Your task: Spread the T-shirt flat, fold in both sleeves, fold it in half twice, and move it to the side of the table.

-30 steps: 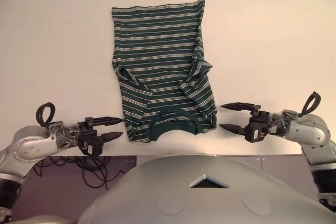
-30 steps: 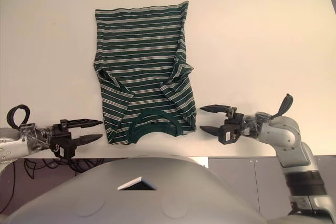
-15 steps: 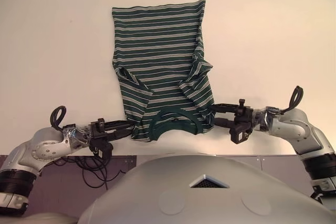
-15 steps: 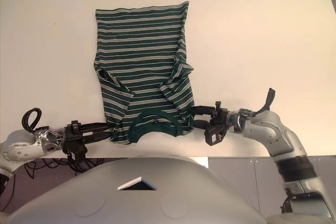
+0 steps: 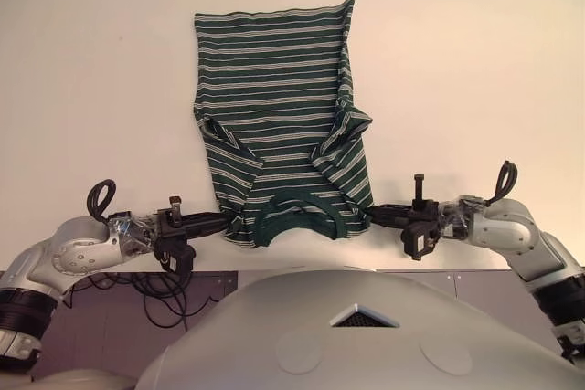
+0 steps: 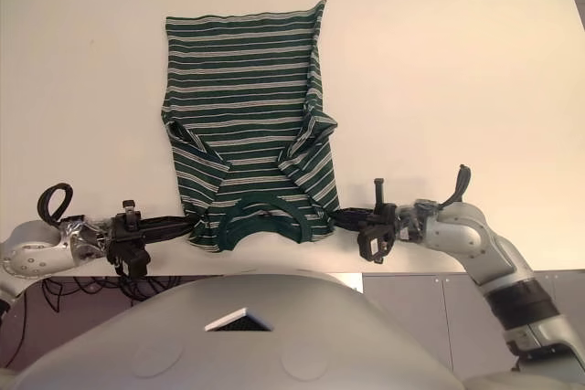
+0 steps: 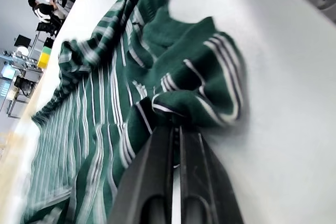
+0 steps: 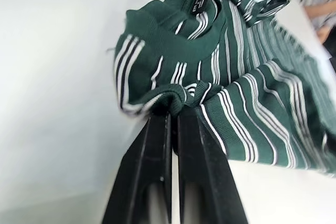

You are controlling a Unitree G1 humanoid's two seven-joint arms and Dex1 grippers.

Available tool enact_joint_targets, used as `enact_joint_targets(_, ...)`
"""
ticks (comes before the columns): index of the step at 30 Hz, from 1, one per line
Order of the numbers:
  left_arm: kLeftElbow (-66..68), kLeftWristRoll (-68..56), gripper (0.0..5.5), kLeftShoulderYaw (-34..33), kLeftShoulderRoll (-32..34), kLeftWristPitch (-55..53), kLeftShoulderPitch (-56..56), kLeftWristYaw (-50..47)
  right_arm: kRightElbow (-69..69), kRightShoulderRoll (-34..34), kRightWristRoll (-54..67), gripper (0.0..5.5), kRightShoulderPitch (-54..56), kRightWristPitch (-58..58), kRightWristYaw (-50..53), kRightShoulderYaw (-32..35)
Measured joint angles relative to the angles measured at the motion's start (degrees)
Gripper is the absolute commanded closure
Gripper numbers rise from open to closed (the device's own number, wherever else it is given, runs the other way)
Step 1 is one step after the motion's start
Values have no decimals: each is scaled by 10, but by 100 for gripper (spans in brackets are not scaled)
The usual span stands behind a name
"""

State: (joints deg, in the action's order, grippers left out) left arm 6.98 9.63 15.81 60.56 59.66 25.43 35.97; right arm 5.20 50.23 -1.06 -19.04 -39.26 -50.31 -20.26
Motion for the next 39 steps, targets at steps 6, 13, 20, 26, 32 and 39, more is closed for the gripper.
enact_joint_targets(6, -194, -350, 548, 53, 131, -201, 91, 161, 99, 51, 261, 550, -48, 163, -100, 13)
enact_joint_targets(13, -293, -597, 548, -37, 176, -361, 105, 298, 208, 117, 460, 550, -124, 312, -194, 109)
enact_joint_targets(20, -296, -618, 548, -110, 72, -447, 70, 302, 203, 37, 486, 550, -29, 395, -113, 160)
enact_joint_targets(26, -201, -567, 548, -133, -61, -509, -53, 219, 112, -36, 430, 550, 83, 470, -36, 155)
enact_joint_targets(32, -72, -442, 548, -125, -173, -560, -201, 122, -17, -126, 313, 550, 247, 501, 28, 123)
enact_joint_targets(39, 43, -362, 548, -128, -257, -626, -305, 50, -199, -233, 185, 550, 391, 470, 105, 103)
